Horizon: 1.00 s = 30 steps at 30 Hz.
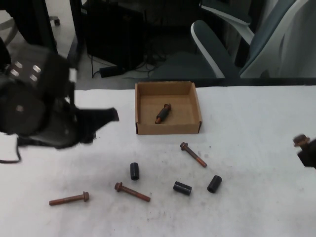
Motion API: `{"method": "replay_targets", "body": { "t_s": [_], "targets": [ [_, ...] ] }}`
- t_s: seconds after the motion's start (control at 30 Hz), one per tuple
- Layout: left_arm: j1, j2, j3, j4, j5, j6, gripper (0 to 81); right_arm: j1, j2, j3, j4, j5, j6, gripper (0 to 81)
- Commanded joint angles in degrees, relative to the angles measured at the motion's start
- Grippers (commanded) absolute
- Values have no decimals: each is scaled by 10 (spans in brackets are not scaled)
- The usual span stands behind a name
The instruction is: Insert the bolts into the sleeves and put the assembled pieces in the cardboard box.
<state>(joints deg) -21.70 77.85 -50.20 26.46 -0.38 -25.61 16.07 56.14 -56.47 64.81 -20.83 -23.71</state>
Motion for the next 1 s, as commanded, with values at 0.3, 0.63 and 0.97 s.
{"method": "replay_targets", "body": {
  "t_s": [0.3, 0.63, 0.97],
  "targets": [
    [-1, -181, 113, -144, 355, 115, 8, 66, 59, 36, -249, -140, 252, 2],
    [-1, -191, 180, -265, 590, 116, 8, 180, 170, 45, -610, -160, 511, 2],
    [-1, -191, 180, -265, 586, 129, 8, 233, 215, 45, -733, -144, 590, 2]
  ]
}}
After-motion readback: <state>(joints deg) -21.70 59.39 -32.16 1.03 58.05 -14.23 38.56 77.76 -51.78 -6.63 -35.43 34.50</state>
